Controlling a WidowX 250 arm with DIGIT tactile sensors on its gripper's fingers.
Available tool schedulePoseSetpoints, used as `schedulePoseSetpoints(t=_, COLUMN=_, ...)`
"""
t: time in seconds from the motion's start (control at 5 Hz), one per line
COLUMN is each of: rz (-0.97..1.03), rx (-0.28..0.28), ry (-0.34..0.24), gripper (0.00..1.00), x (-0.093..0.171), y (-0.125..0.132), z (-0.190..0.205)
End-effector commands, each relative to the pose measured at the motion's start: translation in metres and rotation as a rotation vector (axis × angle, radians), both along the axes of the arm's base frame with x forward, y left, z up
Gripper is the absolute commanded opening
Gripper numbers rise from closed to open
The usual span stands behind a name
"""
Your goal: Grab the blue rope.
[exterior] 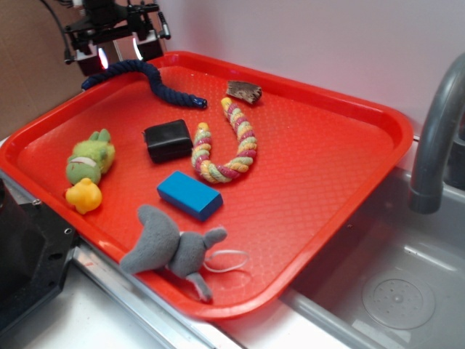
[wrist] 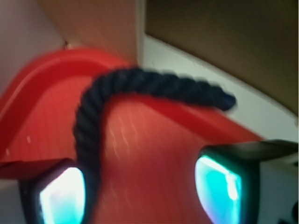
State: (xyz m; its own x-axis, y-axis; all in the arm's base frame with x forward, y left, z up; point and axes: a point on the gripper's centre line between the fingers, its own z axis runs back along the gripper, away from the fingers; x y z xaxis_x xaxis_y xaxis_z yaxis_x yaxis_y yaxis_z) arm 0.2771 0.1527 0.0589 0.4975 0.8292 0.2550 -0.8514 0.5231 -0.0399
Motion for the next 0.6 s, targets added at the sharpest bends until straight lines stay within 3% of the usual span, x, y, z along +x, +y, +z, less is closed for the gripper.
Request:
schedulePoseSetpoints(t=0.0, rz=-0.029, rx=0.047, ry=-0.036, gripper=1.00, x=0.015, y=0.013, z=-0.006)
schedulePoseSetpoints(t=0.2, rz=-0.082, rx=-0.033, ry=-0.055, gripper=0.91, x=0.018, y=0.011, z=-0.024)
schedulePoseSetpoints(t=0.4, rz=-0.100, rx=-0.063, ry=-0.035, gripper=0.00, x=0.021, y=0.009, z=-0.024)
